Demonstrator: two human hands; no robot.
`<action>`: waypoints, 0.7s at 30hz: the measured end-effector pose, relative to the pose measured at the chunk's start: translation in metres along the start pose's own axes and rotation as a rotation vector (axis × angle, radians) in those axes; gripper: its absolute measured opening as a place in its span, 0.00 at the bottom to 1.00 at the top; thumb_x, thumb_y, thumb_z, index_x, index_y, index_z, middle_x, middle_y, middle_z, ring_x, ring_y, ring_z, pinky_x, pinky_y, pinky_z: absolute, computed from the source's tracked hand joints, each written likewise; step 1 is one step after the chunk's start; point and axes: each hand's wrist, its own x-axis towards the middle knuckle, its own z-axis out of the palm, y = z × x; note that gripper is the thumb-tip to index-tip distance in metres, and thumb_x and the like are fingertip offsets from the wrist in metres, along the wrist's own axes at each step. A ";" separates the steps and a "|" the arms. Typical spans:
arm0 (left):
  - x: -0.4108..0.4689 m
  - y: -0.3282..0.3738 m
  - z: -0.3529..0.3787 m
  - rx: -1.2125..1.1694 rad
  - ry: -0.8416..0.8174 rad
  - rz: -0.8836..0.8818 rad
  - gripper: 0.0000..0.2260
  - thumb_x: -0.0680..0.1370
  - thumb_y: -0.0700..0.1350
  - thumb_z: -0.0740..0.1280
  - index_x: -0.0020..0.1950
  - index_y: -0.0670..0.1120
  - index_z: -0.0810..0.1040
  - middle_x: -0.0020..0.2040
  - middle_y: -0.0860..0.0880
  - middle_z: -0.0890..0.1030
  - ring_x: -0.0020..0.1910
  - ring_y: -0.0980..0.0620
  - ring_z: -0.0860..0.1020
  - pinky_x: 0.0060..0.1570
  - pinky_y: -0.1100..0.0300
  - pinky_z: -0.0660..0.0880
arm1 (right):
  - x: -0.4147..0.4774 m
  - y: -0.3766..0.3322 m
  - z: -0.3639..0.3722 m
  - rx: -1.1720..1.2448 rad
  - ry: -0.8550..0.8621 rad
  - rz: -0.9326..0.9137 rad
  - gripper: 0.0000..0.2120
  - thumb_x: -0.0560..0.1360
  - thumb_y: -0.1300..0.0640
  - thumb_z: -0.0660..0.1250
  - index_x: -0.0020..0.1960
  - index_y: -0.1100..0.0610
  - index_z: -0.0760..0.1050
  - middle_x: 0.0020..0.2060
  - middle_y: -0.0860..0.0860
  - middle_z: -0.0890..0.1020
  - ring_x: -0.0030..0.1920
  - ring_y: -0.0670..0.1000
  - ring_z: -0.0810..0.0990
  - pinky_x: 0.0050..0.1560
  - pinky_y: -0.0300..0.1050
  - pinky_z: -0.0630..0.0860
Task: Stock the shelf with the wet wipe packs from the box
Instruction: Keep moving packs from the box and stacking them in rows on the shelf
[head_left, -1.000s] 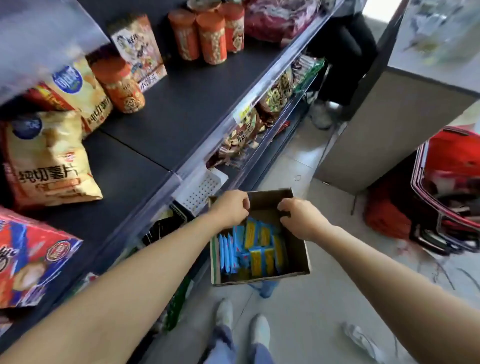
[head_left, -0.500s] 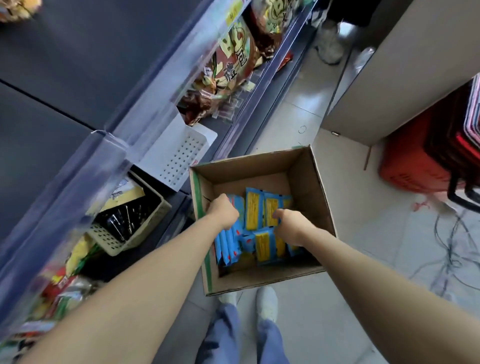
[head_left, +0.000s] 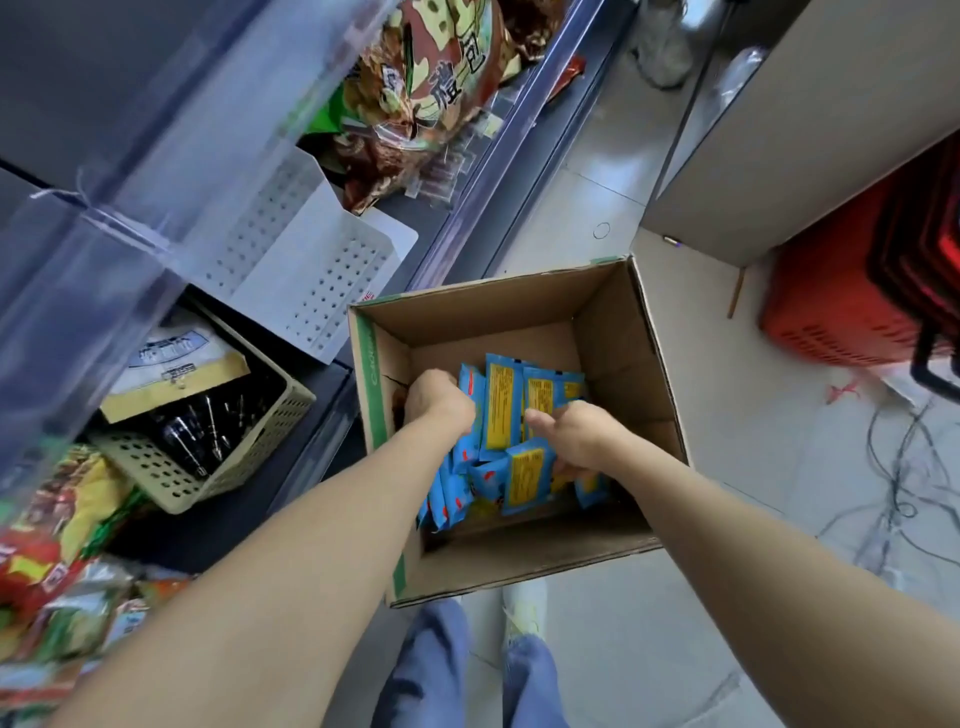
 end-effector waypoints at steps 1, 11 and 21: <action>-0.001 0.001 -0.002 0.010 0.023 0.012 0.09 0.70 0.34 0.68 0.35 0.47 0.76 0.43 0.44 0.84 0.37 0.46 0.84 0.36 0.58 0.79 | -0.007 -0.002 -0.006 0.016 0.029 -0.008 0.28 0.77 0.37 0.55 0.58 0.61 0.74 0.41 0.57 0.84 0.37 0.55 0.82 0.38 0.46 0.80; -0.108 0.054 -0.119 -0.135 0.025 0.213 0.04 0.72 0.35 0.69 0.40 0.44 0.80 0.45 0.46 0.81 0.47 0.46 0.80 0.49 0.56 0.78 | -0.134 -0.046 -0.092 -0.007 0.281 -0.277 0.09 0.71 0.67 0.62 0.41 0.53 0.73 0.32 0.50 0.73 0.29 0.48 0.72 0.23 0.35 0.69; -0.281 0.100 -0.269 -0.193 0.301 0.571 0.07 0.71 0.35 0.67 0.43 0.46 0.78 0.45 0.45 0.82 0.49 0.44 0.80 0.49 0.54 0.76 | -0.332 -0.106 -0.182 -0.059 0.439 -0.633 0.32 0.71 0.69 0.60 0.70 0.46 0.60 0.50 0.57 0.73 0.41 0.55 0.75 0.37 0.50 0.79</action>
